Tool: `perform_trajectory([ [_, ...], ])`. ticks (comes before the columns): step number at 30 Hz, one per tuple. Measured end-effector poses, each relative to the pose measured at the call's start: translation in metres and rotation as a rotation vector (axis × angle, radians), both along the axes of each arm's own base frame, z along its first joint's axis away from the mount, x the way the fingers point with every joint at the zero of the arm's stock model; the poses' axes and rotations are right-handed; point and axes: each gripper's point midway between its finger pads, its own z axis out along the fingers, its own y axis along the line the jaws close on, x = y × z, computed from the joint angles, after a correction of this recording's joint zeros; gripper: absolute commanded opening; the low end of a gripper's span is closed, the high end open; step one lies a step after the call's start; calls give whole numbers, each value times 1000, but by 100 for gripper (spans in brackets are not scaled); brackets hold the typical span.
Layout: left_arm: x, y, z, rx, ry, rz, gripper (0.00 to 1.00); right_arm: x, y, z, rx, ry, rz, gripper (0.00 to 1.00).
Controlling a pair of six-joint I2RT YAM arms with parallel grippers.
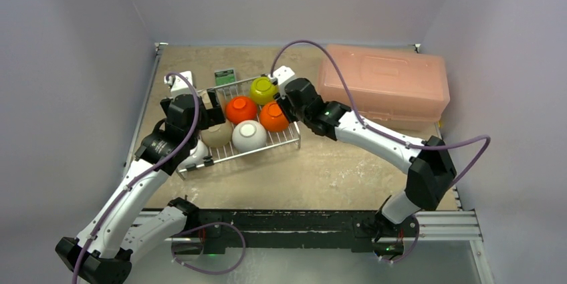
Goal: Load the bowls into the dish rack
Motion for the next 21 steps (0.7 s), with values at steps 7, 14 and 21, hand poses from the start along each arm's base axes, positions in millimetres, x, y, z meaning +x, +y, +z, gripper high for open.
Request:
perform_trajectory([
  [7,0,-3,-1,-5,5,-12,98,-2,-3,-33,170,157,-82,31],
  [14,1,-4,-3,-4,12,-16,98,-8,19,-66,213,269,-66,30],
  [21,1,-4,-3,-4,12,-15,98,-8,21,-105,156,330,-79,30],
])
